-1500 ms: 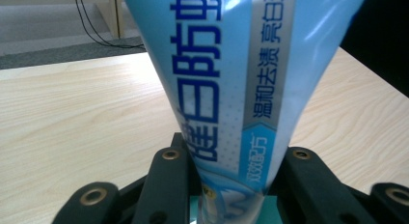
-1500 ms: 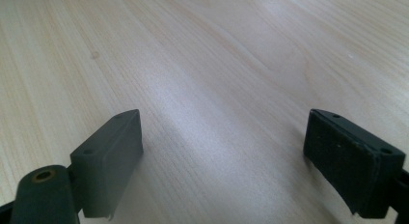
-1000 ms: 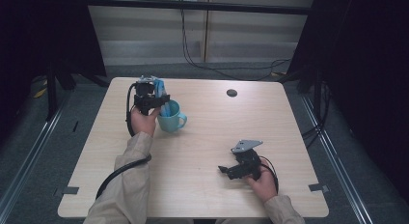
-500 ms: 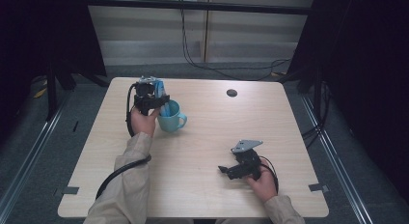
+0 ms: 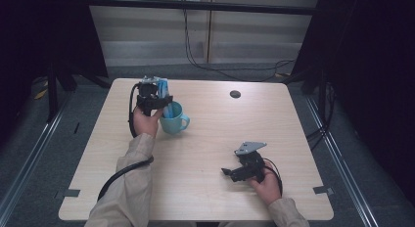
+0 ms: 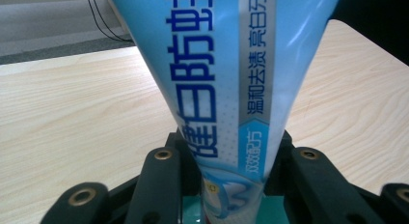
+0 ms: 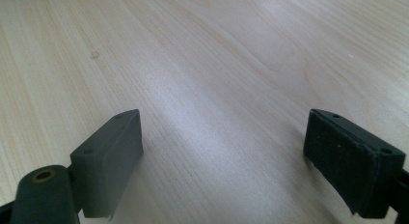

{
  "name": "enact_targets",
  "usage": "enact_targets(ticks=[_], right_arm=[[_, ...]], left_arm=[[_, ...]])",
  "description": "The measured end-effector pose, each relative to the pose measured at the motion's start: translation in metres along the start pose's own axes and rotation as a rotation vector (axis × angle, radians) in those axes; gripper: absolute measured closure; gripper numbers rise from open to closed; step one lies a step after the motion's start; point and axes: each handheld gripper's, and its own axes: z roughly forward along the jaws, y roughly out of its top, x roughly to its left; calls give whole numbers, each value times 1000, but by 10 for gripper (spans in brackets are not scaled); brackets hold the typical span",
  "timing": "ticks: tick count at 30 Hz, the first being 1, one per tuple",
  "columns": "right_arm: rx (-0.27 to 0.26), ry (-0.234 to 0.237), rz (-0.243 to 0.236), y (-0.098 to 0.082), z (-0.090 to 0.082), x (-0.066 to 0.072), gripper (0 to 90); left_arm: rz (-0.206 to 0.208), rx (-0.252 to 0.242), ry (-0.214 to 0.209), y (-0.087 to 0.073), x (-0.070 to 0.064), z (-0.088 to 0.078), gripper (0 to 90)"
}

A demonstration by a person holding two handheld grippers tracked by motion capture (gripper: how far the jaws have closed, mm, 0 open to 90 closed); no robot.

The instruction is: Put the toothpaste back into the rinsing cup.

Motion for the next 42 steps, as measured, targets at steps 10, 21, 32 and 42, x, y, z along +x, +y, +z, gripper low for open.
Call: enact_targets(ticks=[10,21,32,42], right_arm=[[0,2,-2,0,0,0,132],[0,3,-2,0,0,0,132],[-1,2,-2,0,0,0,132],[-2,3,-3,0,0,0,132]], left_arm=[[3,11,7,2,-1,3,686],[-5,19,27,0,6,1,656],[-16,18,22,-2,9,-1,642],[-27,33,25,-4,12,-2,595]])
